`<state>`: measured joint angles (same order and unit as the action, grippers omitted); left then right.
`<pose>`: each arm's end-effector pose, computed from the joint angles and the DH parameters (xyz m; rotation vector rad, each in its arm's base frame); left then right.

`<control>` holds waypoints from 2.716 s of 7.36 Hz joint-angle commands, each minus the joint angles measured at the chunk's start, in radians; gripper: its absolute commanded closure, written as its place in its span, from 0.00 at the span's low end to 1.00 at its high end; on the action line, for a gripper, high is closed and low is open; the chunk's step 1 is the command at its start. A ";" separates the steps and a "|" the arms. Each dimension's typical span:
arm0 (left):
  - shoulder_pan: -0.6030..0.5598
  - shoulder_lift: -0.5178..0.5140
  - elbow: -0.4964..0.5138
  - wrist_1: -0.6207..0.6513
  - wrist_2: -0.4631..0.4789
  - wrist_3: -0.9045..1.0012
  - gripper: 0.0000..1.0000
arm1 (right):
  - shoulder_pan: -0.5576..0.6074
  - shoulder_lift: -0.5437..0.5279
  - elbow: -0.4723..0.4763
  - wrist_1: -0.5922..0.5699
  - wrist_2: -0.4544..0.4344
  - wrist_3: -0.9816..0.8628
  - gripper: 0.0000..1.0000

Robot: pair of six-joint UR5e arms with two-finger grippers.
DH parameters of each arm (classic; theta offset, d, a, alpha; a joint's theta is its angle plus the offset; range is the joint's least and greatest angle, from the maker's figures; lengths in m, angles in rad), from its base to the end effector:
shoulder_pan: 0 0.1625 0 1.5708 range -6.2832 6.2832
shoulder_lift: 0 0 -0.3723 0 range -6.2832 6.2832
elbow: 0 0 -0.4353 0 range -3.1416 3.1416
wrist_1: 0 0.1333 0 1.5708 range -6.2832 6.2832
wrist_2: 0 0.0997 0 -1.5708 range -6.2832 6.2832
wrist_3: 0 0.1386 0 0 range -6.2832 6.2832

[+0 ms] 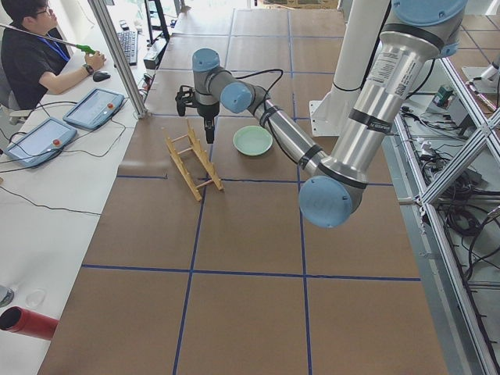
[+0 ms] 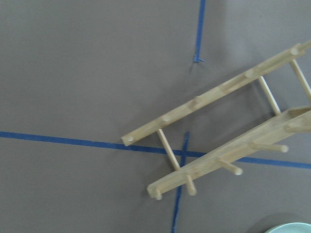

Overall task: Place plate on rack
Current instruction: 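Move the left gripper down to the edge of the pale green plate, then grasp the plate rim with the left gripper and tilt it upright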

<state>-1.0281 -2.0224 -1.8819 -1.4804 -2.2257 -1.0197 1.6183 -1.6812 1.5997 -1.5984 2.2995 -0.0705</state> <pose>0.2802 -0.5593 0.2206 0.0166 0.9033 -0.2242 0.0638 -0.4782 0.6816 -0.0611 -0.7328 0.0178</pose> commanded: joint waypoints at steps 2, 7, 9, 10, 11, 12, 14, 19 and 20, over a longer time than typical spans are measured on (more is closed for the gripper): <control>0.257 -0.220 0.194 -0.004 0.133 -0.331 0.00 | -0.001 0.000 0.000 -0.002 0.000 0.000 0.00; 0.442 -0.354 0.494 -0.175 0.247 -0.488 0.01 | -0.001 0.000 0.000 0.000 0.000 0.000 0.00; 0.462 -0.354 0.489 -0.172 0.247 -0.491 0.24 | 0.000 0.000 0.000 0.000 0.000 0.000 0.00; 0.464 -0.351 0.489 -0.169 0.247 -0.493 0.30 | 0.000 0.000 0.000 0.000 0.000 0.000 0.00; 0.467 -0.332 0.483 -0.169 0.247 -0.493 0.30 | -0.001 0.000 0.000 0.000 0.000 0.000 0.00; 0.467 -0.323 0.481 -0.169 0.245 -0.491 0.34 | -0.001 0.000 0.000 0.000 0.000 0.000 0.00; 0.467 -0.326 0.468 -0.167 0.238 -0.491 0.99 | -0.001 0.000 -0.001 0.000 0.000 0.000 0.00; 0.448 -0.291 0.326 -0.175 0.236 -0.556 1.00 | -0.001 0.000 0.000 0.000 0.000 0.000 0.00; 0.407 -0.291 0.237 -0.179 0.233 -0.556 1.00 | -0.001 0.000 0.000 0.000 0.000 0.000 0.00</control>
<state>-0.5840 -2.3199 -1.5465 -1.6558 -1.9900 -1.5699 1.6171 -1.6812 1.5999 -1.5984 2.2994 -0.0705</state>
